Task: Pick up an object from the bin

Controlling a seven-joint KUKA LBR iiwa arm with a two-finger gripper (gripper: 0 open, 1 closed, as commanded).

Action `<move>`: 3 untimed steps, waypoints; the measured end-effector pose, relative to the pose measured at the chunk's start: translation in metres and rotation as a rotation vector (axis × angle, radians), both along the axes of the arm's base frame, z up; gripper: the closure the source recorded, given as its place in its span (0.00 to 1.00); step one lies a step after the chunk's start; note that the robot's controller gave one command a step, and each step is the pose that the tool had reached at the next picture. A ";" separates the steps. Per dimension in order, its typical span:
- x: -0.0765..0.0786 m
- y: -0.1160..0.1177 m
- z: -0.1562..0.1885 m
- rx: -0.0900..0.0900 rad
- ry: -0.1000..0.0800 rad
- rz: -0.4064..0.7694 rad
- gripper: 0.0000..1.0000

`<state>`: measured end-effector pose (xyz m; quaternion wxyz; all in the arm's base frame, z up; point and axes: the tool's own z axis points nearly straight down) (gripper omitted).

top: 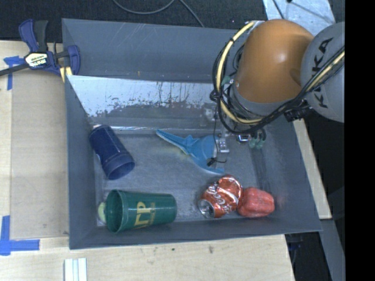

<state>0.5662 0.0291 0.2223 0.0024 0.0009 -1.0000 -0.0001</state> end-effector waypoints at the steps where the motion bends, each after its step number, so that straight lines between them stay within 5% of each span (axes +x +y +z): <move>1: 0.002 0.000 0.005 0.000 -0.009 -0.001 0.00; 2: 0.004 -0.001 -0.001 0.000 -0.010 0.029 0.00; 3: 0.007 -0.043 -0.006 0.002 -0.008 0.118 0.00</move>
Offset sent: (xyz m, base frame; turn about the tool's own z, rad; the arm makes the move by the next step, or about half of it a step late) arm 0.0305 -0.0265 -0.1001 -0.3753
